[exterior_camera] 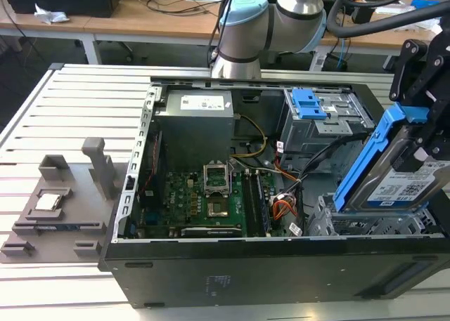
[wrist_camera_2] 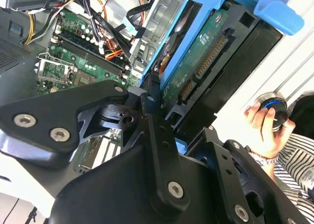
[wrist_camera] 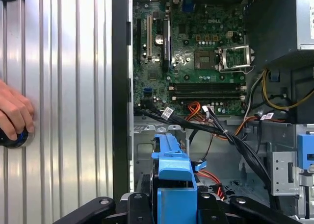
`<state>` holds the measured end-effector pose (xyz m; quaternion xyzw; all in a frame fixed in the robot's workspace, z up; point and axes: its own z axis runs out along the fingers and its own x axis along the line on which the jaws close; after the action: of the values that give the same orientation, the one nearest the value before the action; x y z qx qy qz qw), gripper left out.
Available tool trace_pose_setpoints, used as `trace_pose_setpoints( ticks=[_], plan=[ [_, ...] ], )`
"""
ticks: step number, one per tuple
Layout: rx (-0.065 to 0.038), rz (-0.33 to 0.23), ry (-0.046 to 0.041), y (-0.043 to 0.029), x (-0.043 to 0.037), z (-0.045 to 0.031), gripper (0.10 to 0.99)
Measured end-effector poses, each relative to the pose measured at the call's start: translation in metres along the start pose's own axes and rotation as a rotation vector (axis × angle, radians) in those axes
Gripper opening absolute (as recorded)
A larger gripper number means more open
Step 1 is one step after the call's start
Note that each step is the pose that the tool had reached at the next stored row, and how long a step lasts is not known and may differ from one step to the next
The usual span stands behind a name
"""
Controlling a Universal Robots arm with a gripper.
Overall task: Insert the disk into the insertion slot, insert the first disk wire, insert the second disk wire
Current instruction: 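Insert the disk into the insertion slot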
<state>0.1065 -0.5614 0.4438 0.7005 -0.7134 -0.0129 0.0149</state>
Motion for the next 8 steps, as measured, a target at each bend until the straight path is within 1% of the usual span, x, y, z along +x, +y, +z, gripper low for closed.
trace_pose_setpoints(
  ticks=[2, 4, 8],
  plan=[
    [0.000, 0.000, -0.0001, -0.0001, -0.0009, 0.0013, 0.361],
    [0.000, 0.000, 0.0001, 0.0000, -0.0053, 0.0034, 0.361],
    [0.000, 0.000, 0.0000, -0.0001, -0.0095, 0.0067, 0.361]
  ],
)
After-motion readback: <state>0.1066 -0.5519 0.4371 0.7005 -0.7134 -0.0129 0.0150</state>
